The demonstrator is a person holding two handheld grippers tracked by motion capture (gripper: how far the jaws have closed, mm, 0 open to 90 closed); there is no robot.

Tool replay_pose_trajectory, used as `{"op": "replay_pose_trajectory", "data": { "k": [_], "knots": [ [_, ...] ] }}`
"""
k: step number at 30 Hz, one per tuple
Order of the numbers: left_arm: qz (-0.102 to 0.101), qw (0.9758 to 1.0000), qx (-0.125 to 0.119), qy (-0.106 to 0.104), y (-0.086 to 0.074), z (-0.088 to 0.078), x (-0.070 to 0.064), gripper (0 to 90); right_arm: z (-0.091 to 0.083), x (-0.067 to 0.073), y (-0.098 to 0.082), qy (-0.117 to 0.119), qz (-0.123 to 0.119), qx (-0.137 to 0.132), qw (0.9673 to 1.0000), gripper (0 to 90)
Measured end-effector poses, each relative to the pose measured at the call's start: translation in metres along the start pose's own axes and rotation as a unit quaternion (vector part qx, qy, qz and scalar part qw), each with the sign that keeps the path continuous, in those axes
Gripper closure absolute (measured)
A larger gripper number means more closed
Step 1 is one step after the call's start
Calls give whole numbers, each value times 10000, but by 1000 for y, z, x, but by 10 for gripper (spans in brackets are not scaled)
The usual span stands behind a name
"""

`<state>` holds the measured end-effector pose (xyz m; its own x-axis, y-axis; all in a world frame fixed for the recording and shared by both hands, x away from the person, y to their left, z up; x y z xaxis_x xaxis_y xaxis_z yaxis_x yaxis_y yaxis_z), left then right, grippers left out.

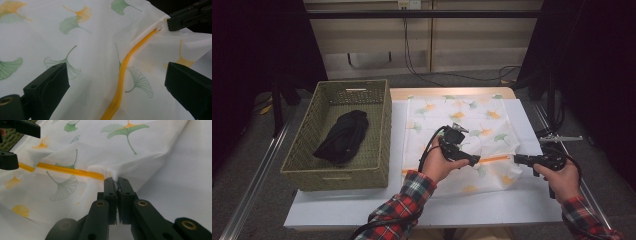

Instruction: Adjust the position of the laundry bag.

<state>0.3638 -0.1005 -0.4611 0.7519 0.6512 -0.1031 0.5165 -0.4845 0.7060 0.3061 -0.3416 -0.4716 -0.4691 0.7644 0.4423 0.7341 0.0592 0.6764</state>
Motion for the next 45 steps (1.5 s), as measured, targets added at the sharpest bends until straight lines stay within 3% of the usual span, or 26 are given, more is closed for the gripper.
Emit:
{"op": "replay_pose_trajectory", "data": {
  "k": [8,13,15,22,24,28,30,36,38,43,45],
  "knots": [
    [69,9998,-1,-165,9,6,-17,59,2,5,1,61,-68,-22,10000,866],
    [73,9995,37,-318,12,12,-26,94,2,7,1,113,-8,-37,9999,866],
    [69,9993,-3,-370,14,16,-31,117,1,6,1,121,-106,-47,9999,866],
    [154,9985,28,-523,24,24,-41,168,1,8,2,141,-112,-77,9998,866],
    [116,9983,-50,-573,26,27,-44,204,2,8,2,156,-111,-78,9998,866],
    [189,9979,54,-615,28,28,-45,301,2,8,3,170,-115,-86,9998,866],
    [108,9973,26,-721,29,30,-48,345,3,8,3,175,-101,-89,9998,866],
    [260,9961,-12,-846,31,33,-53,409,4,8,4,209,-81,-101,9997,866],
    [421,9960,-21,-785,32,34,-54,428,4,8,4,200,-64,-102,9997,866],
    [413,9951,-141,-891,34,38,-57,443,4,8,4,241,-46,-108,9996,866],
    [528,9950,-148,-839,34,40,-57,453,4,8,4,247,-54,-111,9996,866]
  ]
}}
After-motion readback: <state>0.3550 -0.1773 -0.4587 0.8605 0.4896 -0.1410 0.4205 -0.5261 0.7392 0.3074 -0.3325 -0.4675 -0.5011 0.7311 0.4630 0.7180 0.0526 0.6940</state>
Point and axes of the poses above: each handheld gripper's, and its own axes: z roughly forward along the jaws, y roughly out of its top, x roughly to its left, the point moved 5 cm from there along z, roughly forward along the jaws, and after that the axes turned 12 degrees about y, right-handed, at the moved point
